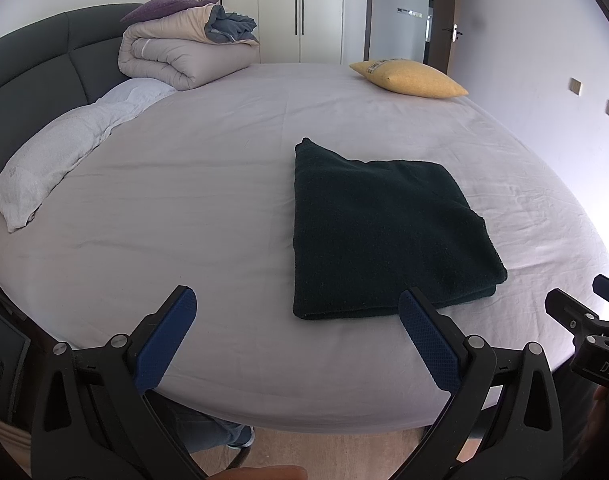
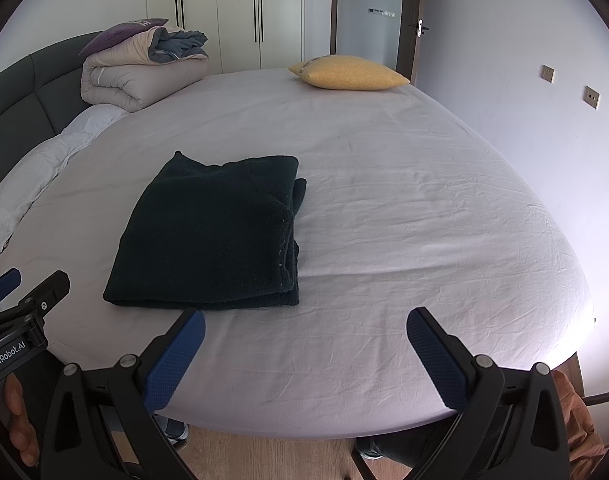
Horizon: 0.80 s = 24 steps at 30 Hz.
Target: Fold small clothes
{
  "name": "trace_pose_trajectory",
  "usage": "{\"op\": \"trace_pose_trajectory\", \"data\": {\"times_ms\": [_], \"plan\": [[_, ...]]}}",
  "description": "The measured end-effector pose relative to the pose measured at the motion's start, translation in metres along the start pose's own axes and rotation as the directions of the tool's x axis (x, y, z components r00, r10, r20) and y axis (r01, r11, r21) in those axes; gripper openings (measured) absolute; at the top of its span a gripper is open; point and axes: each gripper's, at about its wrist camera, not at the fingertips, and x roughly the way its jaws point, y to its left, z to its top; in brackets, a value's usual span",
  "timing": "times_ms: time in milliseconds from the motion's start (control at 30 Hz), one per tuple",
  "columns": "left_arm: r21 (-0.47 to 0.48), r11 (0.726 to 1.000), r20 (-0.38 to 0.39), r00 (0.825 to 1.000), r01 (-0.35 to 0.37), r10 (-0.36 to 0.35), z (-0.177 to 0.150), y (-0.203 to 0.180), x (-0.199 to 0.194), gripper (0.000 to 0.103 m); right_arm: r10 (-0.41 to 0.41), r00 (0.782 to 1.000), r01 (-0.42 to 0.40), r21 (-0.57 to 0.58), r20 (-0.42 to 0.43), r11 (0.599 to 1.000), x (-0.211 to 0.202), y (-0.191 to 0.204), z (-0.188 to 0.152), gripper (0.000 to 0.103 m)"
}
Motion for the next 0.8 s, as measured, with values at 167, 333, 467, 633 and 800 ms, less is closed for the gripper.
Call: {"op": "trace_pose_trajectory", "data": {"times_ms": [167,333,467,633,800], "plan": [[0.002,1.000,0.000,1.000,0.000,0.000,0.0003,0.0006,0.0008,0.103,0.000,1.000,0.000,0.000,0.000,1.000,-0.0002,0.0000,0.0001,0.103],[0.005,1.000,0.000,1.000,0.002,-0.002,0.0002,0.0020,0.0016,0.103,0.001,1.000,-0.001,-0.001,-0.001,1.000,0.0000,-0.0006,-0.0004,0.103],[0.005,1.000,-0.001,1.000,0.001,-0.001,-0.0005,0.0027,0.0016,0.103,0.000,1.000,0.000,-0.001,-0.002,1.000,-0.0002,-0.0006,-0.0008,0.103],[0.006,1.000,-0.001,1.000,0.002,-0.002,0.0006,0.0020,0.0019,0.103,0.002,1.000,-0.002,-0.004,-0.004,1.000,0.0004,-0.0016,-0.0029,0.103],[0.006,1.000,0.000,1.000,0.000,0.000,0.0006,0.0019,0.0019,0.103,0.002,1.000,-0.003,-0.004,-0.005,1.000,0.0006,-0.0018,-0.0026,0.103]]}}
